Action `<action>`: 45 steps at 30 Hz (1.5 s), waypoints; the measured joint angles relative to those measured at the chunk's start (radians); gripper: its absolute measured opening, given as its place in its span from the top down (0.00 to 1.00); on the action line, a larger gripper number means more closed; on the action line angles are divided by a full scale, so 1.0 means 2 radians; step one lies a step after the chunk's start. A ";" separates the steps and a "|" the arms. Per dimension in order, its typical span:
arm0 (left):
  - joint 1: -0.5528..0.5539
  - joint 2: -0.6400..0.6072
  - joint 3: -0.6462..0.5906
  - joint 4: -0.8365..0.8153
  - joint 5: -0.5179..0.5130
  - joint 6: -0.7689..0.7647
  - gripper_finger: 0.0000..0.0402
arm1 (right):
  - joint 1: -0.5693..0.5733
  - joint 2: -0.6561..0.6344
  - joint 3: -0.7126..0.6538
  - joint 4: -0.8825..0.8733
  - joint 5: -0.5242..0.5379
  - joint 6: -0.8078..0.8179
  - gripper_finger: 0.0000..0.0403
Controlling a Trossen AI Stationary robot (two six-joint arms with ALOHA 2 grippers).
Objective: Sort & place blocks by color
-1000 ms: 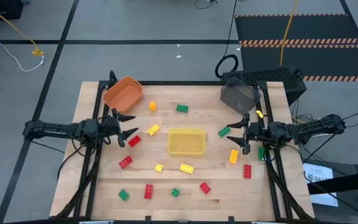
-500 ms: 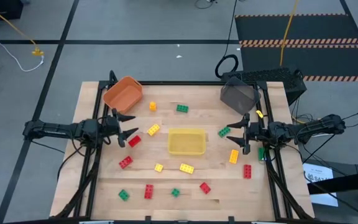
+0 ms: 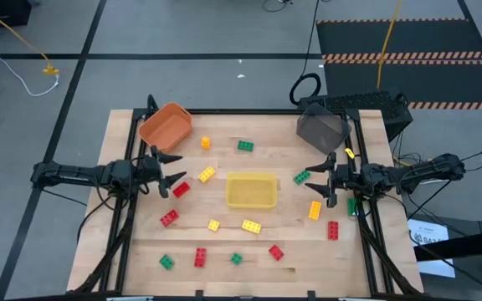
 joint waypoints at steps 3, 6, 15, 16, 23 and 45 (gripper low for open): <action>0.000 0.000 0.000 0.000 0.000 0.000 0.29 | 0.000 0.000 0.000 0.000 0.000 0.000 0.39; 0.000 0.000 0.000 0.000 0.000 0.000 0.29 | 0.000 0.000 0.000 0.000 0.000 0.000 0.39; 0.000 0.000 0.000 0.000 0.000 0.000 0.29 | 0.000 0.000 0.000 0.000 0.000 0.000 0.39; 0.000 0.000 0.000 0.000 0.000 0.000 0.29 | 0.000 0.000 0.000 0.000 0.000 0.000 0.39; 0.000 0.000 0.000 0.000 0.000 0.000 0.29 | 0.000 0.000 0.000 0.000 0.000 0.000 0.39; 0.000 0.000 0.000 0.000 0.000 -0.079 0.29 | 0.000 0.000 0.000 0.017 0.000 0.000 0.39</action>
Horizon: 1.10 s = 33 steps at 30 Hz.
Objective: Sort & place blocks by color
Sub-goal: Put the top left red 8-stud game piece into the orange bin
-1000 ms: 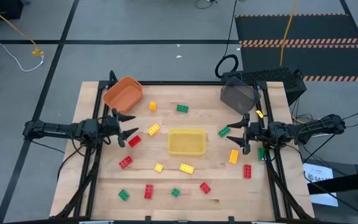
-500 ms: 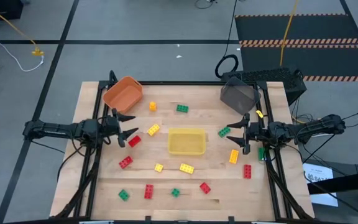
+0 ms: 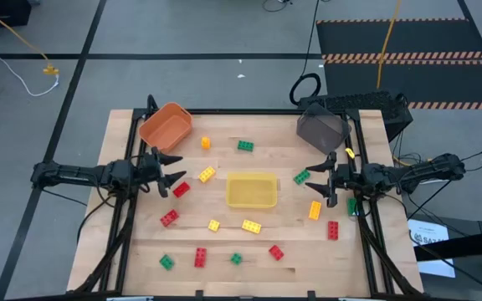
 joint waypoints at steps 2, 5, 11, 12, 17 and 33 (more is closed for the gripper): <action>0.000 0.000 0.000 0.000 0.000 -0.021 0.29 | 0.000 0.000 0.000 0.024 0.000 0.010 0.39; 0.000 0.000 0.000 0.001 0.000 -0.031 0.29 | 0.000 0.000 0.000 0.058 0.000 0.049 0.39; 0.000 0.000 0.000 0.021 0.000 -0.031 0.29 | 0.000 0.000 0.000 0.112 0.000 0.069 0.39; 0.000 0.000 0.000 0.026 0.000 -0.030 0.29 | 0.000 0.000 0.000 0.117 0.000 0.069 0.39; 0.000 0.000 0.000 0.025 0.000 -0.027 0.29 | 0.000 0.000 0.000 0.118 0.000 0.069 0.39; 0.000 0.000 0.000 0.022 0.000 -0.077 0.29 | 0.000 0.000 0.000 0.181 0.027 0.035 0.39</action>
